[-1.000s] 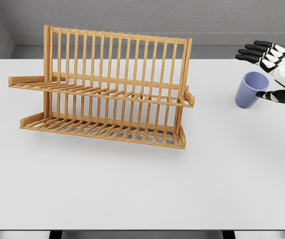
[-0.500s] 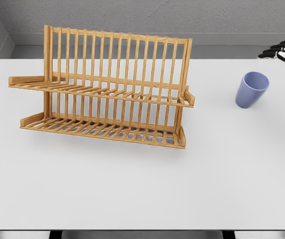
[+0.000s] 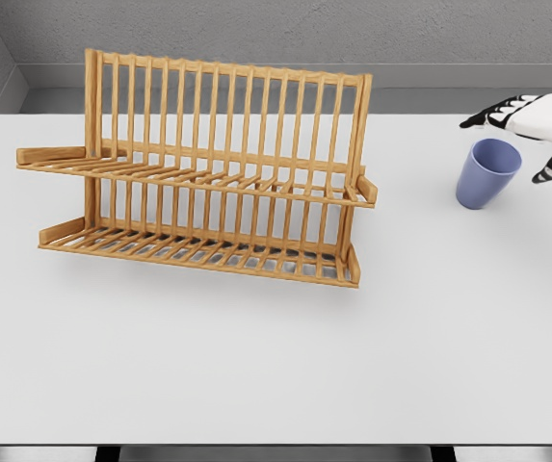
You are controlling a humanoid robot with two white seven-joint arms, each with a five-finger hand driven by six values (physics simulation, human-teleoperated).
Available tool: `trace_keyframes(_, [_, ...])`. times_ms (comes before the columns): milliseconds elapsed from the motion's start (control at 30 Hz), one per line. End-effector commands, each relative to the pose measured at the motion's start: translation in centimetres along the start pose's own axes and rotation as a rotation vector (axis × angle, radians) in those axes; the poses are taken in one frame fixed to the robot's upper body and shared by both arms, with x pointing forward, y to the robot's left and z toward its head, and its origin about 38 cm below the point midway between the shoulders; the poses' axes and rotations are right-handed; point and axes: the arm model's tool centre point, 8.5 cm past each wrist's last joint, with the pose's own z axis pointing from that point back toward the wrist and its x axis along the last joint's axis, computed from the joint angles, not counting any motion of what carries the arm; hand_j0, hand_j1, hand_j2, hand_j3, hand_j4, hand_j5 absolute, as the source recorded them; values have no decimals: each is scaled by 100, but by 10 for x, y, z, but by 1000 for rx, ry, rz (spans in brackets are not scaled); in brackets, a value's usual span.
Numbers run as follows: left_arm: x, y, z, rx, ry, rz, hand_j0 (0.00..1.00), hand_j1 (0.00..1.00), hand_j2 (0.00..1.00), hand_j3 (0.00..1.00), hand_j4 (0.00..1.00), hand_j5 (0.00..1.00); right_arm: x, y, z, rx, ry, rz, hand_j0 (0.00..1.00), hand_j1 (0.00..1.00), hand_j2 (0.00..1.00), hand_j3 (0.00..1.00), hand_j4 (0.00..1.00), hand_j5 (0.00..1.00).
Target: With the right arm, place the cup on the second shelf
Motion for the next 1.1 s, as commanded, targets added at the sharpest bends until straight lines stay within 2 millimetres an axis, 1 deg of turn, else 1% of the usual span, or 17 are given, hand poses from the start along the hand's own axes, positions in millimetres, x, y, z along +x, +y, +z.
trace_keyframes(0, [0,0,0,0,0,1,100,100,100,100,100,100,-1,9,-9,20,-4,-24,100,100,100,100,100,100])
trace_keyframes(200, [0,0,0,0,0,0,100,100,100,100,100,100,0,17,-16,45,-11,-32,100,100,100,100,100,100])
trace_keyframes(267, [0,0,0,0,0,1,100,100,100,100,100,100,-5,21,-16,52,2,-48,100,100,100,100,100,100])
trace_keyframes(333, [0,0,0,0,0,0,100,100,100,100,100,100,-11,20,-18,48,14,-61,100,100,100,100,100,100])
trace_keyframes(400, [0,0,0,0,0,1,100,100,100,100,100,100,-11,21,-20,46,14,-65,100,100,100,100,100,100])
trace_keyframes(433, [0,0,0,0,0,0,100,100,100,100,100,100,-13,16,-18,39,20,-63,100,100,100,100,100,100])
trace_keyframes(533, [0,0,0,0,0,1,100,100,100,100,100,100,-17,21,-19,48,30,-74,100,100,100,100,100,100])
trace_keyframes(633, [0,0,0,0,0,0,100,100,100,100,100,100,-15,20,-26,41,20,-86,100,100,100,100,100,100])
trace_keyframes(767, [0,0,0,0,0,1,100,100,100,100,100,100,-15,22,-30,45,18,-92,100,100,100,100,100,100])
trace_keyframes(933, [-1,0,0,0,1,1,100,100,100,100,100,100,-22,31,-34,64,35,-116,100,100,100,100,100,100])
trace_keyframes(1067, [0,0,0,0,0,0,100,100,100,100,100,100,-18,34,-39,74,22,-117,100,100,100,100,100,100])
